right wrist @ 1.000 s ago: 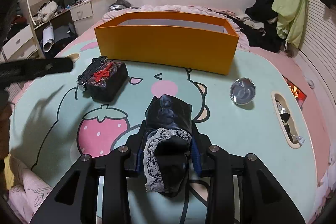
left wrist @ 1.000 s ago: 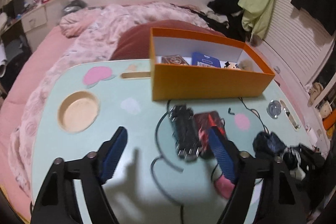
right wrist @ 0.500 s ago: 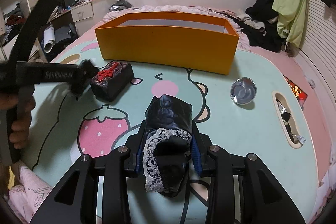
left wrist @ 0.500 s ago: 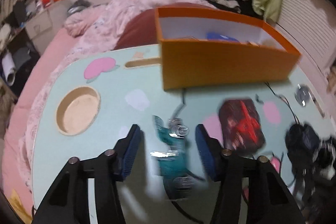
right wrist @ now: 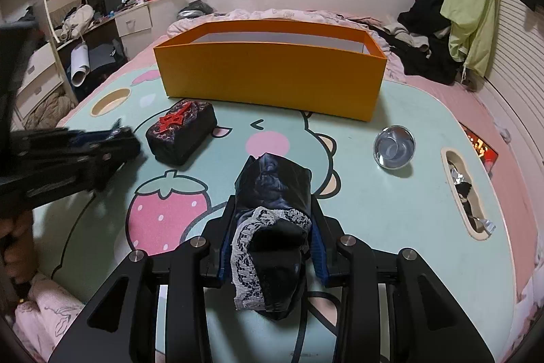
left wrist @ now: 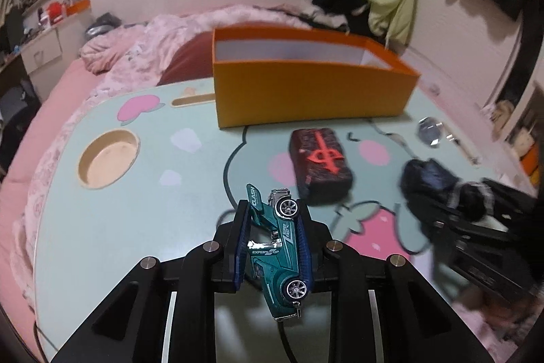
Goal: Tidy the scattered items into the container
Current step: 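Carry the toy car into the orange box with the left gripper while the right carries the cloth in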
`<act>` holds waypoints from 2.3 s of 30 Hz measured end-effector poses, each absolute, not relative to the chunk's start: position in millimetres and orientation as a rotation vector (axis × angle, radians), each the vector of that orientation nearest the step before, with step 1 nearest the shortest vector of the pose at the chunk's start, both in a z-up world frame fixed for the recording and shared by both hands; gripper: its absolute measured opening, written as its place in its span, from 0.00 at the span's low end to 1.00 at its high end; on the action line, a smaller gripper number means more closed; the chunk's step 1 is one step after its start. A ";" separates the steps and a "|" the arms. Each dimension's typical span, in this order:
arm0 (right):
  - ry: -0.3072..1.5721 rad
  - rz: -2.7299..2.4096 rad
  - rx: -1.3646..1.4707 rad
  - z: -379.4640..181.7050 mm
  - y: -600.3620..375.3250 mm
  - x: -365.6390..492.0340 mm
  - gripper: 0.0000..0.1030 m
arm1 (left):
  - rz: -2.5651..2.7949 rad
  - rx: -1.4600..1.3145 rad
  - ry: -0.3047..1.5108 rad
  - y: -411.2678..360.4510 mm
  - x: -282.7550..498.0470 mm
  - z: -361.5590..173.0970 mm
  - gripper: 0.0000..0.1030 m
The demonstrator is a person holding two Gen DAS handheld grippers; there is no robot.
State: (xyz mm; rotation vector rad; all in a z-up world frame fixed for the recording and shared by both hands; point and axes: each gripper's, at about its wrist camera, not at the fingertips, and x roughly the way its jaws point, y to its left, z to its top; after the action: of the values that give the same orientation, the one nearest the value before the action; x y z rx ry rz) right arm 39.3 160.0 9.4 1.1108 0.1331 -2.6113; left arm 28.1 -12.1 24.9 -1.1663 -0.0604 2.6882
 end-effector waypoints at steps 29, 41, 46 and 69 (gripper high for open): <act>0.101 -2.606 1.104 9.6 163.8 39.0 0.37 | 2.650 -1.138 -0.143 -19.9 61.1 13.9 0.23; 0.100 -2.608 0.998 30.0 162.6 45.8 0.34 | 2.647 -1.052 -0.122 -15.1 52.0 44.2 0.23; 0.046 -2.600 0.968 52.9 160.0 28.2 0.34 | 2.635 -0.985 -0.111 -6.3 20.3 79.8 0.23; -0.170 -2.729 1.107 82.3 163.8 -99.2 0.71 | 2.746 -1.141 -0.225 -17.7 -113.4 100.2 0.84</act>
State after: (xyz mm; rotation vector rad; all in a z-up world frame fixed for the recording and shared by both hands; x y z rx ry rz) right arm -99.2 163.8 82.3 1.1071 -0.1704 -2.7290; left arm -113.4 -17.7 100.2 -1.1407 -0.2249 2.7455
